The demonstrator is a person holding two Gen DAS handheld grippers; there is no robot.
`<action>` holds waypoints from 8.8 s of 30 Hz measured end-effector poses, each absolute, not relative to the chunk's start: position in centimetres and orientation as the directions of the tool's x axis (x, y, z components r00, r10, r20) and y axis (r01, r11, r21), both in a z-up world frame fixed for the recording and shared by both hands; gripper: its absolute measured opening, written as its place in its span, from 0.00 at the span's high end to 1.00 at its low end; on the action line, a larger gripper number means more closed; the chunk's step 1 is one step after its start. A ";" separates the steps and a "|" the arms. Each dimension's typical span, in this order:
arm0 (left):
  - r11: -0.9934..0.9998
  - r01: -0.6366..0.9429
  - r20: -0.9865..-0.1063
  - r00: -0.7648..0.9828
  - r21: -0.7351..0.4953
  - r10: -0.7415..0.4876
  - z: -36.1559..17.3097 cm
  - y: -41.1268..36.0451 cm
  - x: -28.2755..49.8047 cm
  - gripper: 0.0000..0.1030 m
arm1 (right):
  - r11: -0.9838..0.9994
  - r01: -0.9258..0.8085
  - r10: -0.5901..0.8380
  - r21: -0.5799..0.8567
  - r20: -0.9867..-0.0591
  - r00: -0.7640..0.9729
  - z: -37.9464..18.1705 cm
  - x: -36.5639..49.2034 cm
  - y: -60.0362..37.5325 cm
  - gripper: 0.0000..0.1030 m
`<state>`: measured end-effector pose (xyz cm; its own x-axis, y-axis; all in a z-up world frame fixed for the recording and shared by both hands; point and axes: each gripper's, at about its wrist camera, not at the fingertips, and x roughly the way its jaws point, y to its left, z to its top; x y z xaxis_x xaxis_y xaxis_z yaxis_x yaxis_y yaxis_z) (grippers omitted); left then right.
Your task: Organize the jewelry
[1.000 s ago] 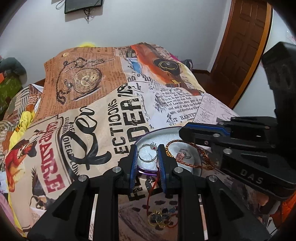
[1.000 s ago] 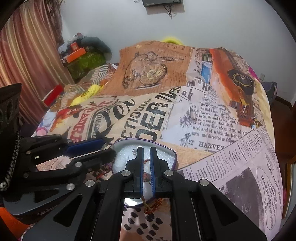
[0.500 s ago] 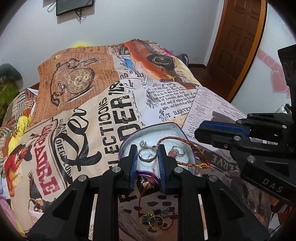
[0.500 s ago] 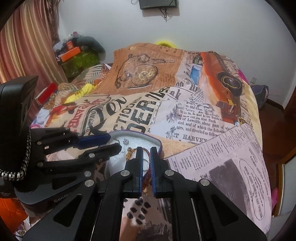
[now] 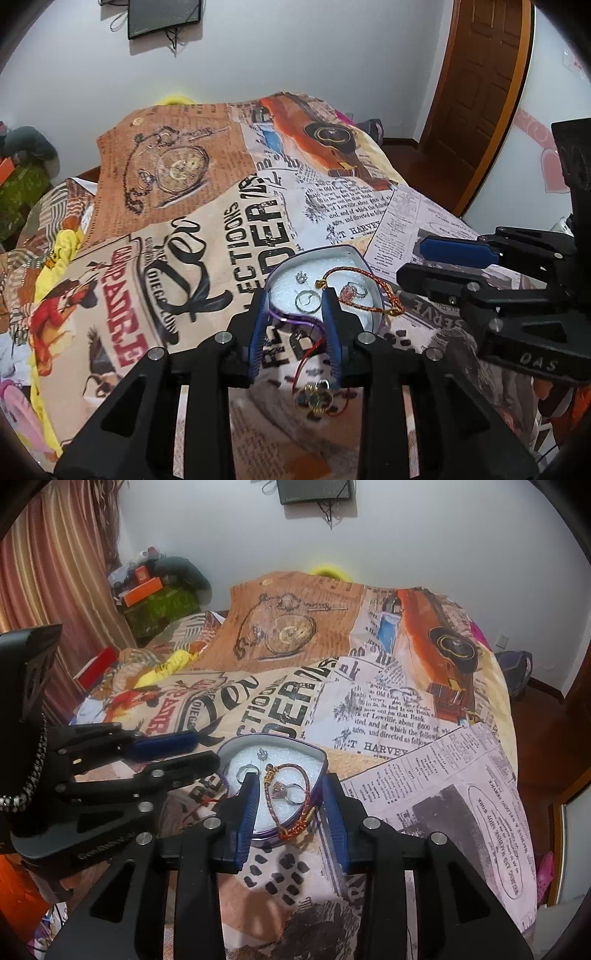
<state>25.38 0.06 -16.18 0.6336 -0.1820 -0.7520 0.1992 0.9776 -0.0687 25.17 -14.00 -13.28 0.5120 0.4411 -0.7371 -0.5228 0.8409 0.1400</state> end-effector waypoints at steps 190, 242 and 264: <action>0.970 0.164 -0.760 0.604 -0.177 -0.241 -20.3 6.3 16.8 0.80 | 0.814 -0.537 0.442 0.221 -0.835 0.327 -16.6 19.1 -9.4 0.89; 0.979 0.140 -0.740 0.641 -0.150 -0.205 -19.3 6.6 16.9 0.80 | 0.838 -0.517 0.418 0.176 -0.816 0.400 -16.2 20.9 -10.8 0.92; 0.971 0.206 -0.699 0.676 -0.123 -0.232 -16.6 2.5 22.3 0.80 | 0.838 -0.500 0.506 0.220 -0.656 0.560 -9.1 23.3 -14.8 0.92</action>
<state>22.26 2.54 -16.61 0.6760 -0.2320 -0.6994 0.2060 0.9708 -0.1229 23.28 -14.81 -9.10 0.5598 0.5064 -0.6559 -0.5001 0.8376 0.2199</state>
